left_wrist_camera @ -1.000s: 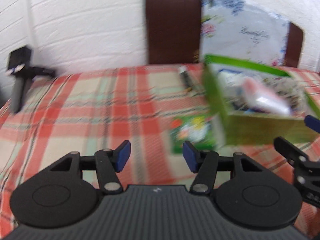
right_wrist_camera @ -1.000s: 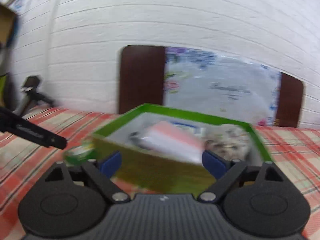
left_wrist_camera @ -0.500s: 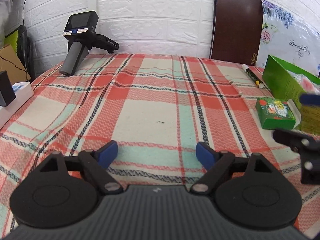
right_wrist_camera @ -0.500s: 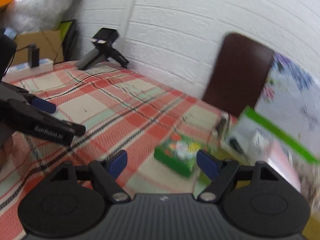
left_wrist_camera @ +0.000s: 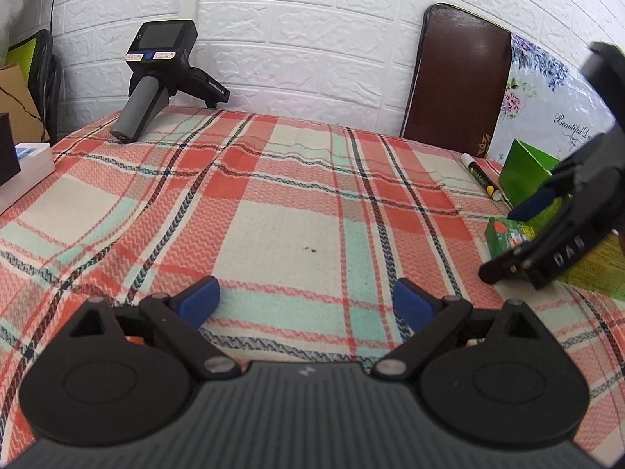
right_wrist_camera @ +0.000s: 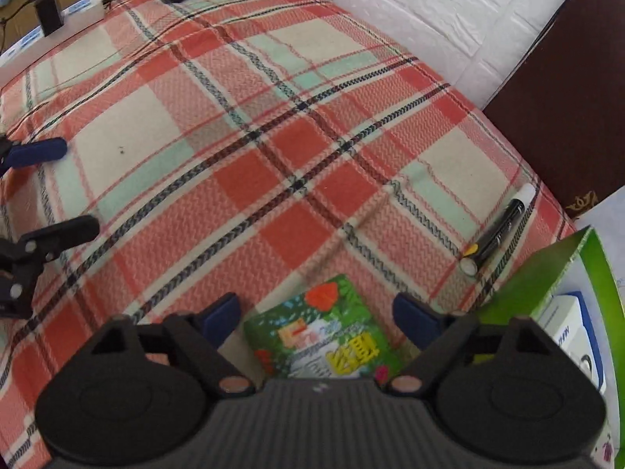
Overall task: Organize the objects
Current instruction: 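Grasp the green snack packet with the right tool, then carry the snack packet into the green box and release it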
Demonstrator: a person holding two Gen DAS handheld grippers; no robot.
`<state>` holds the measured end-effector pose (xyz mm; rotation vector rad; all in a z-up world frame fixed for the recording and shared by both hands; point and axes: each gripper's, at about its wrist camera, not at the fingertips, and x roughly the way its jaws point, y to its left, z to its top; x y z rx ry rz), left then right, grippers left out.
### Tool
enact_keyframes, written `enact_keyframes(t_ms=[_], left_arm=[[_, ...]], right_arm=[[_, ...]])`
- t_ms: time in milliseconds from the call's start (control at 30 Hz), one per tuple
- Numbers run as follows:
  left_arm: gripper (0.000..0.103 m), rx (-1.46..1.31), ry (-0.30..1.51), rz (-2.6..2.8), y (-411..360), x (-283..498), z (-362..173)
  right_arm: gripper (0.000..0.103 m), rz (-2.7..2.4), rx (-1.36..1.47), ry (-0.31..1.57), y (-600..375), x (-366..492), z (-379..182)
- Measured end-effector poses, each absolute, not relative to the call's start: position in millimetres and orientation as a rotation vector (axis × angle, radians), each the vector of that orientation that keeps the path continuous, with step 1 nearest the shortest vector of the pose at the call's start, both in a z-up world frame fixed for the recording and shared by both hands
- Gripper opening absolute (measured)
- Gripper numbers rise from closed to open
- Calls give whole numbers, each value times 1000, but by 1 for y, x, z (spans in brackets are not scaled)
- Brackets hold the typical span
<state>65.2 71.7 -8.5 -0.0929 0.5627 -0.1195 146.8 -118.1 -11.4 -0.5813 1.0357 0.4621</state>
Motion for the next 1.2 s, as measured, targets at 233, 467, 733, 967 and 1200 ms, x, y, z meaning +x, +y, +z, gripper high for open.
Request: enact_keyframes(t_ms=[233,467,733,967,1200], left_arm=[[97,-71,571,-112,70,66,-9],[93,-69,622,-143,71,58,-1],[75,-174,708,-394,43,40,17],[74,-84,799,-471,-9,37,3],[62,-34,833,-498,-34,32,13]], right_arm=[[74,606,-480,912,-117,55,-11],[103,411,-350,600,-154,-20,-11],[102,389,-192,691,-181,-23,-30],[74,429,-144,699,-165,-13,-32],[60,418,-130,636,-161,-22,-31]])
